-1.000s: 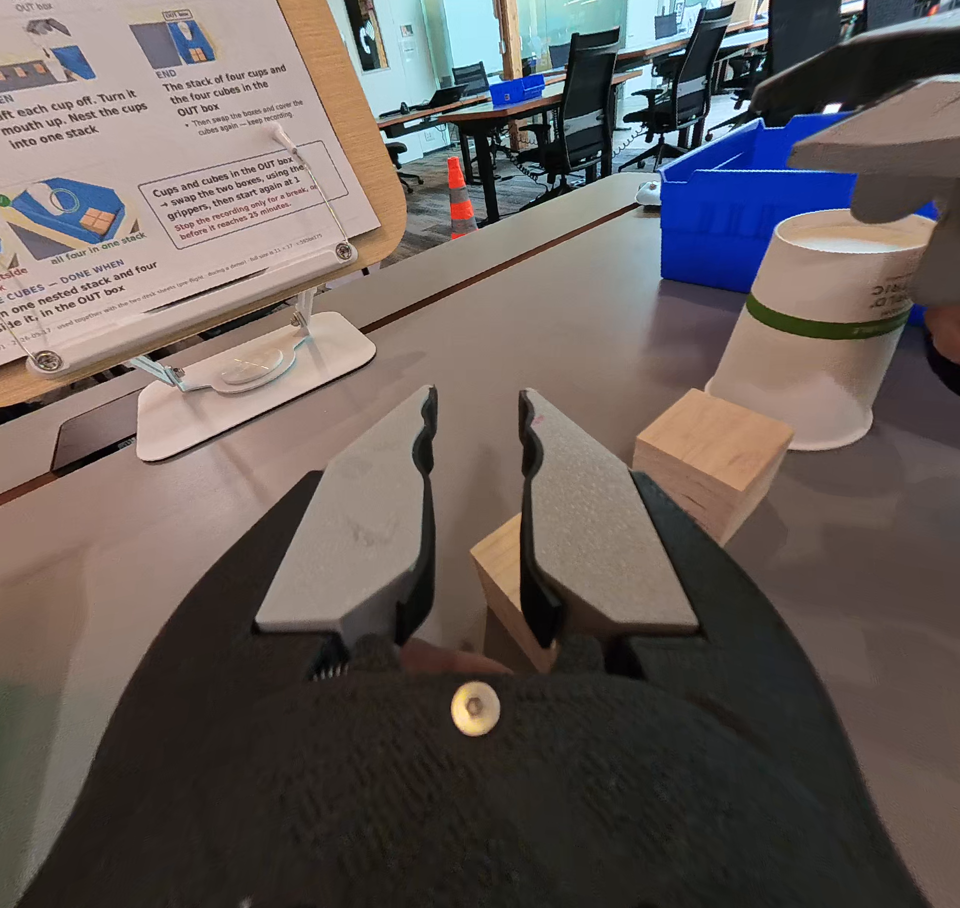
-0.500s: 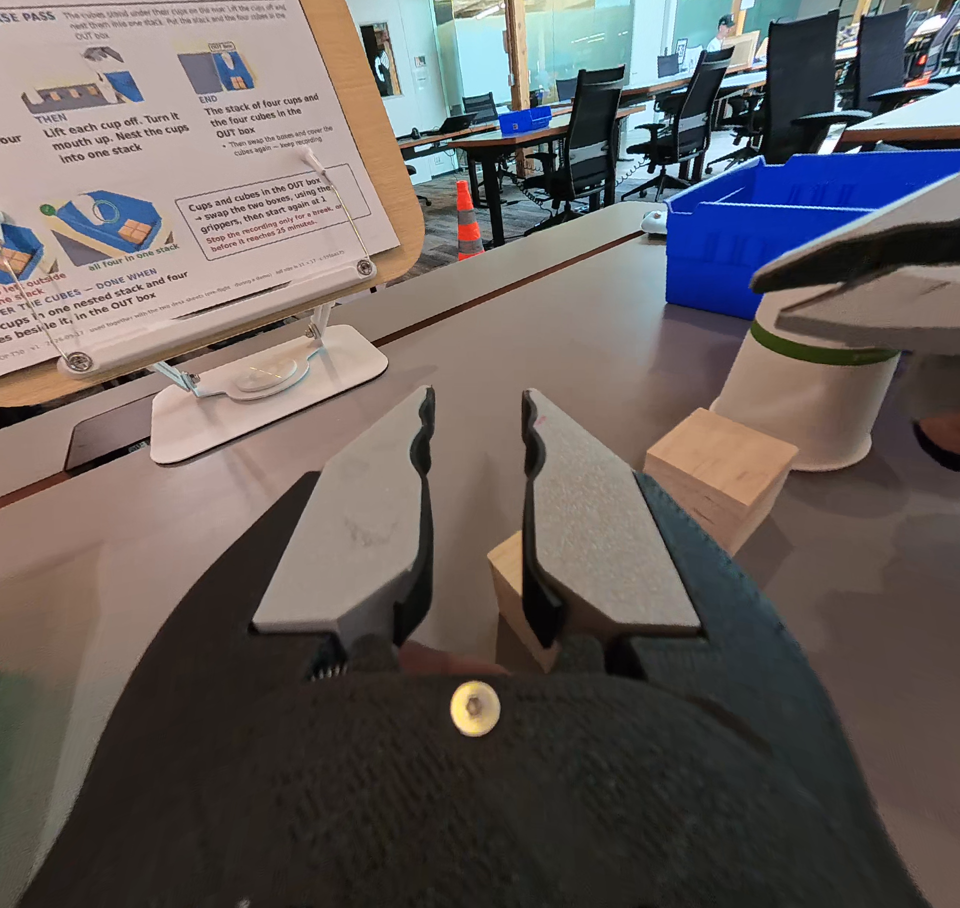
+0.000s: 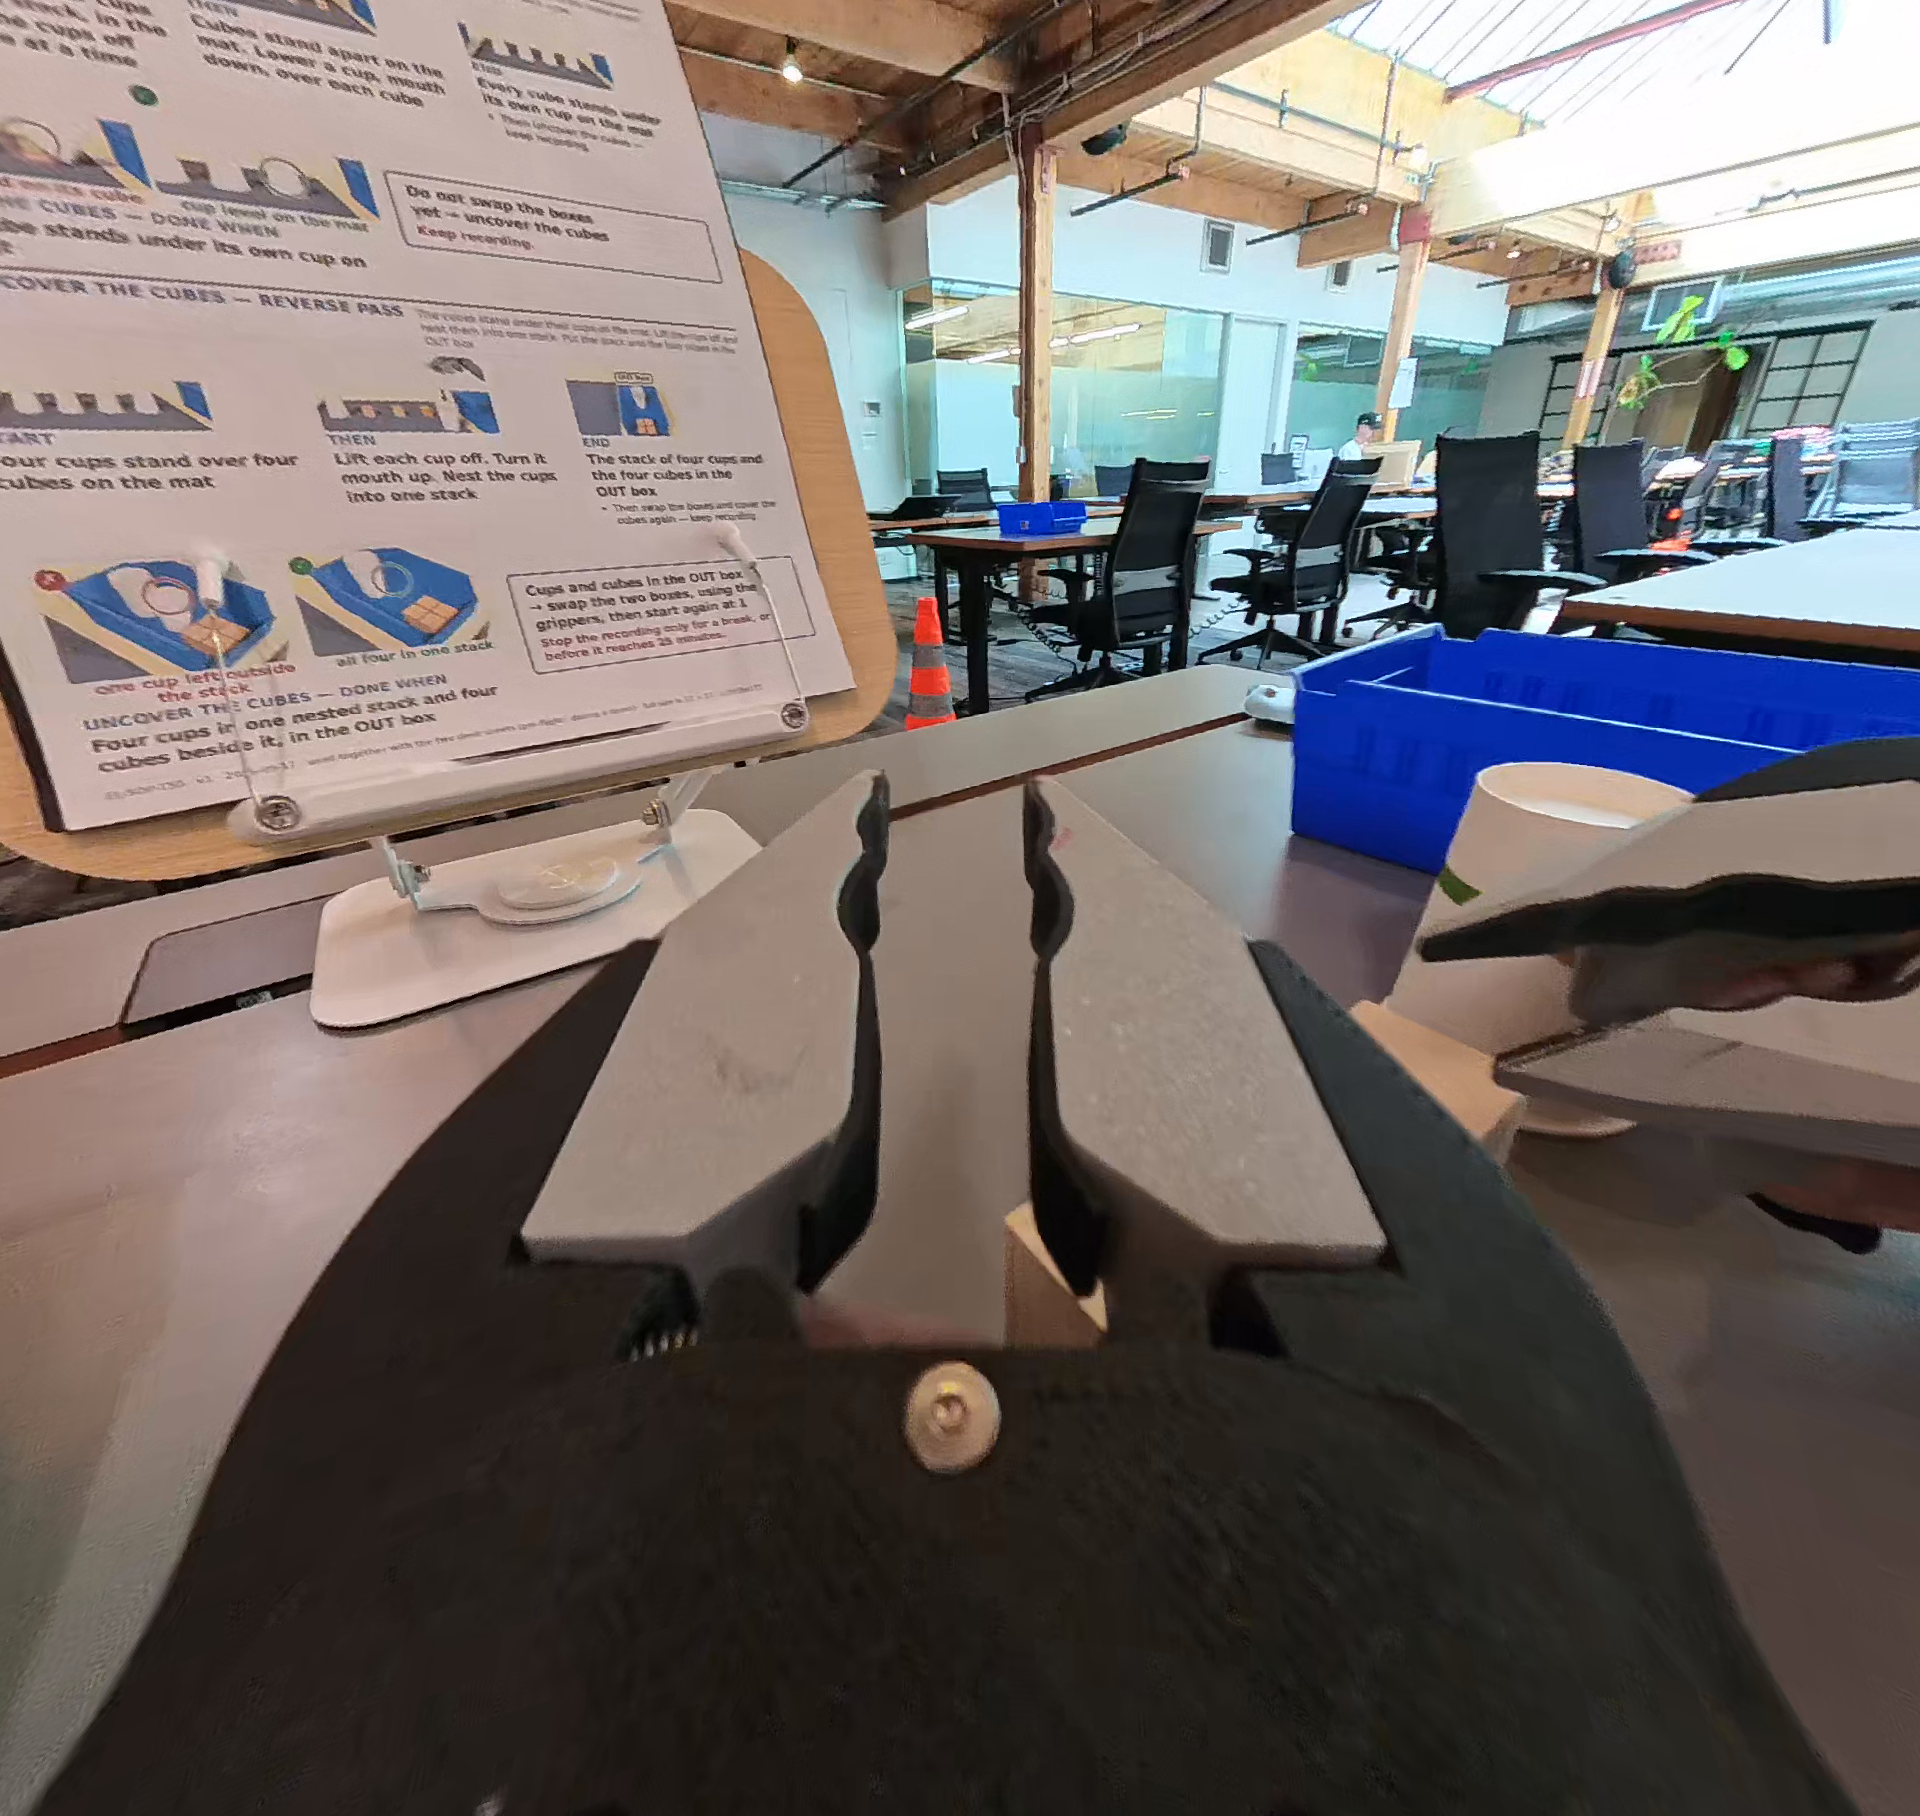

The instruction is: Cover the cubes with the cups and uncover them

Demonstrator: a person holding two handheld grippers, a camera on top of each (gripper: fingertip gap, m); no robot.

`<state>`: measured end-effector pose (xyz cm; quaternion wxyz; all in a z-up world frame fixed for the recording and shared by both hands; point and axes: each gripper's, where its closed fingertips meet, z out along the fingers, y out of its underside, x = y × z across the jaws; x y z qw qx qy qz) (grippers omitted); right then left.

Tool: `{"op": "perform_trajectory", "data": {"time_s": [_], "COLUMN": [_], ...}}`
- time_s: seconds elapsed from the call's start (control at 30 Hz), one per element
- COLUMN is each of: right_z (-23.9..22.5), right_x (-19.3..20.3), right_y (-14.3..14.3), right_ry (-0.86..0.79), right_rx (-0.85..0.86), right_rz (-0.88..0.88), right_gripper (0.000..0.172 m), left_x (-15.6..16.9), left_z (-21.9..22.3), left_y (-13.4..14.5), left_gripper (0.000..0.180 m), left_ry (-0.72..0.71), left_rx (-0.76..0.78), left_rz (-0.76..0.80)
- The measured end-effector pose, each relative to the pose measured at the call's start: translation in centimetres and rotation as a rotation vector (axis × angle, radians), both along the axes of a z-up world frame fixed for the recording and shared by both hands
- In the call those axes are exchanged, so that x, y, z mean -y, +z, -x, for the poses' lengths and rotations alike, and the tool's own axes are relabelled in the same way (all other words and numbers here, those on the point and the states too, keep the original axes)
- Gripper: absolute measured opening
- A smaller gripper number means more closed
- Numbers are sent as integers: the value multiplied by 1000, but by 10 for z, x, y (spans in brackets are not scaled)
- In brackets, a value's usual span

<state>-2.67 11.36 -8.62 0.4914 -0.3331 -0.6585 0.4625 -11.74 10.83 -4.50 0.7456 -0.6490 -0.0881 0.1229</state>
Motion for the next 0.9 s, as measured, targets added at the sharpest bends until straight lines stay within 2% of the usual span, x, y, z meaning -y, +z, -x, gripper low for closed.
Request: {"op": "perform_trajectory", "data": {"time_s": [0.13, 0.47, 0.67, 0.73, 0.9], "right_z": [-1, 1, 2, 3, 3], "right_x": [3, 4, 4, 4, 5], "right_y": [0, -6, -8, -10, -10], "right_ry": [16, 35, 24, 21, 19], "right_rx": [9, 45, 43, 50, 47], "right_rz": [26, 62, 42, 39, 30], "right_gripper": [22, 23, 21, 14, 13], "left_x": [-4, 0, -3, -6, -11], "left_z": [2, 4, 1, -4, -23], "left_y": [-6, -2, -7, -11, -10], "left_gripper": [33, 35, 28, 26, 27], "left_ry": [-8, -47, -49, -73, -155], "left_rx": [43, 100, 70, 49, 9], "left_rz": [8, -43, 0, 33, 29]}}
